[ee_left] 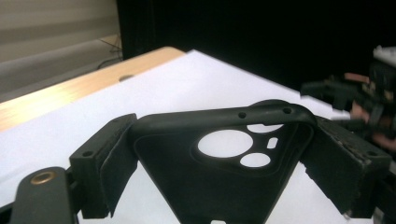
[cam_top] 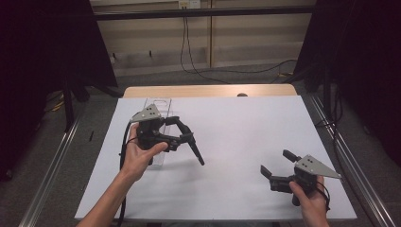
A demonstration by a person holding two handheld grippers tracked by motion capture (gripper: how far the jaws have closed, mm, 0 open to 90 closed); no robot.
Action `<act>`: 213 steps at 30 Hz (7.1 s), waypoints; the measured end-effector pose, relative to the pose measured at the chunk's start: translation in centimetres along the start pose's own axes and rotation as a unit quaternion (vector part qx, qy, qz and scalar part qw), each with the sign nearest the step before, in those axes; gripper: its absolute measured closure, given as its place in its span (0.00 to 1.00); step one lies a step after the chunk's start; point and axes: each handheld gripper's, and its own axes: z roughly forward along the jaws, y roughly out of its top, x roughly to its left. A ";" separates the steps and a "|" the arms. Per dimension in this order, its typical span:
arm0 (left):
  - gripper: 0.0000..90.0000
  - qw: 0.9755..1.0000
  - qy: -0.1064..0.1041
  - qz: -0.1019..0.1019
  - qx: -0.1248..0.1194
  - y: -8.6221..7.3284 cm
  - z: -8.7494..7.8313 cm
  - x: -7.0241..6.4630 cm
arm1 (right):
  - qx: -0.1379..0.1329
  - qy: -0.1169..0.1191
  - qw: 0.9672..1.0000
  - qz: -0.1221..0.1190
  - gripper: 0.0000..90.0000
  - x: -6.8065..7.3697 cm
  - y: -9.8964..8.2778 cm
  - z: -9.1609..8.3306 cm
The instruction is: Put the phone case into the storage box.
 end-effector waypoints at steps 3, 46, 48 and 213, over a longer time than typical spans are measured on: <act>0.16 1.000 0.013 0.003 0.001 0.5 -0.2 0.3 | -0.004 -0.009 1.000 -0.001 0.00 -0.3 -0.2 -0.4; 0.16 0.994 0.107 -0.010 -0.012 5.5 -2.4 4.2 | -0.012 -0.009 1.000 -0.006 0.00 0.0 -0.8 -0.7; 0.16 0.994 0.112 -0.011 -0.011 5.7 -2.4 4.4 | -0.012 -0.008 1.000 -0.006 0.00 0.0 -0.8 -0.7; 0.15 0.938 0.342 -0.056 0.029 2.7 4.6 17.5 | 0.000 0.006 1.000 -0.006 0.00 -0.2 -1.2 -0.6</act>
